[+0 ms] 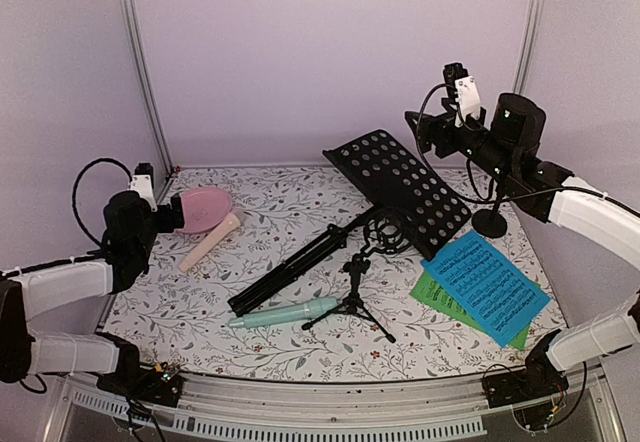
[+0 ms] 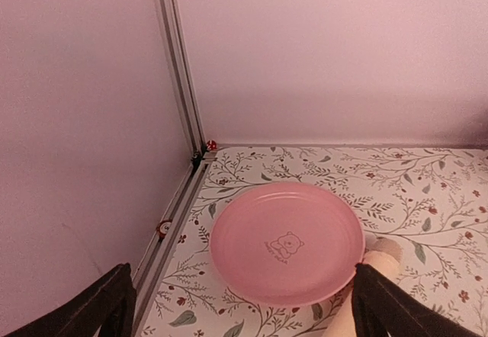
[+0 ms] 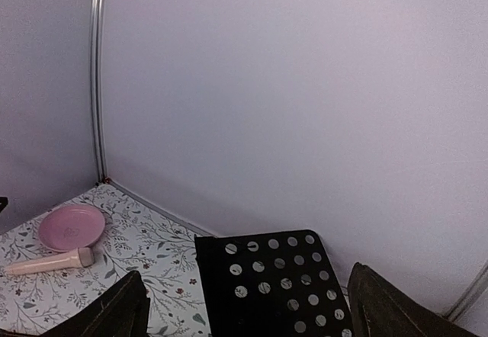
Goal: Pack up the instrument practice props
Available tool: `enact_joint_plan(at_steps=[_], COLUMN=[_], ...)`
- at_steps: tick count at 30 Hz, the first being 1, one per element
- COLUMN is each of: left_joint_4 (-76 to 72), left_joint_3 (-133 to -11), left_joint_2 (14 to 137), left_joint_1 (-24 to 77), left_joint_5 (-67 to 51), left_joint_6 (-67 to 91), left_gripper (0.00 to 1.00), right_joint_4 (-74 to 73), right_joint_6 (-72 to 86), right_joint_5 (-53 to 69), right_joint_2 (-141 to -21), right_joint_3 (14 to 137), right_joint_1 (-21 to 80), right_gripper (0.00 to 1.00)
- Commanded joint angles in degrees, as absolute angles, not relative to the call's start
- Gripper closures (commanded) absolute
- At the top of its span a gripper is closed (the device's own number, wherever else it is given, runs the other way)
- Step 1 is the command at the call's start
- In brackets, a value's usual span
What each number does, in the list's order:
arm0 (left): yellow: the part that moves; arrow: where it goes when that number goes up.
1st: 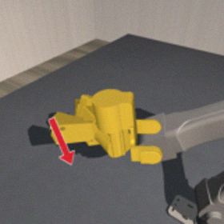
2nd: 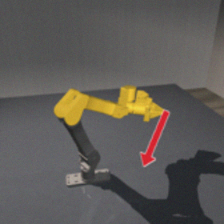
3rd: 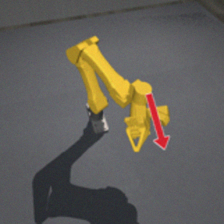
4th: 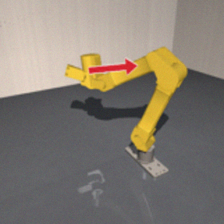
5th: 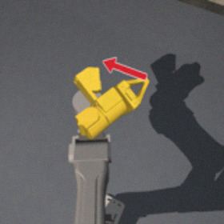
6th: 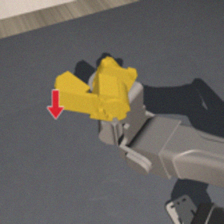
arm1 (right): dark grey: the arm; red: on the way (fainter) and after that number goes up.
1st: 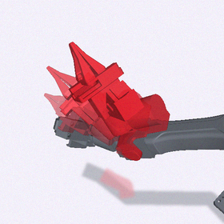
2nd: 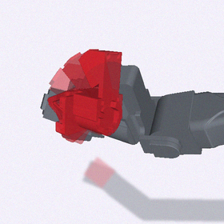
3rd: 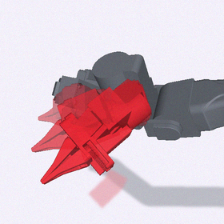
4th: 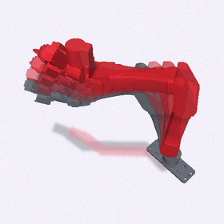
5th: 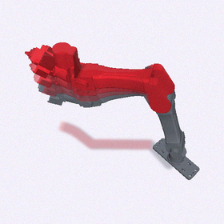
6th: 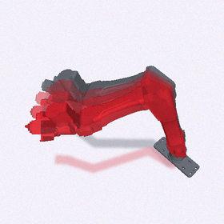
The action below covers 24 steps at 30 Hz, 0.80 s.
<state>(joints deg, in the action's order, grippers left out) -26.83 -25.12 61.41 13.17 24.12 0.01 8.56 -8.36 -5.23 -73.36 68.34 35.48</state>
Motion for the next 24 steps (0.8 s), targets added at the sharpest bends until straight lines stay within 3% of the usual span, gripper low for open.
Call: enact_joint_plan(at_steps=[1, 6, 11, 15, 17, 20, 24], left_joint_4=[-41.1, -62.1, -74.4, -78.5, -71.8, -78.5, -76.9], left_joint_3=[-21.2, -11.9, -9.1, -12.3, -14.1, -13.1, -13.4], left_joint_2=[64.7, 69.9, 77.5, 86.7, 85.5, 89.7, 89.4], left_joint_1=[11.0, 9.8, 8.0, 7.9, 6.2, 2.6, 2.1], left_joint_5=[29.8, 26.5, 17.7, 16.9, 15.7, 12.4, 12.2], left_joint_6=[0.0, -4.4, -5.8, -7.9, -4.5, -2.3, -1.4], left_gripper=[0.01, 0.01, 0.01, 0.01, 0.02, 0.03, 0.04], right_joint_4=[18.1, 37.8, 41.5, 48.4, 52.3, 57.5, 60.1], right_joint_6=[-9.0, -11.8, -7.2, -8.3, -7.9, -6.7, -7.4], right_joint_5=[-14.0, -17.5, -19.7, -22.3, -22.7, -22.1, -22.0], right_joint_2=[-70.0, -65.1, -67.2, -70.9, -72.8, -76.2, -77.9], right_joint_3=[57.9, 37.3, 30.2, 25.1, 22.9, 20.8, 20.6], right_joint_1=[32.1, 28.1, 22.1, 20.4, 19.3, 17.5, 16.1], right_gripper=[0.05, 0.01, 0.01, 0.01, 0.01, 0.01, 0.01])
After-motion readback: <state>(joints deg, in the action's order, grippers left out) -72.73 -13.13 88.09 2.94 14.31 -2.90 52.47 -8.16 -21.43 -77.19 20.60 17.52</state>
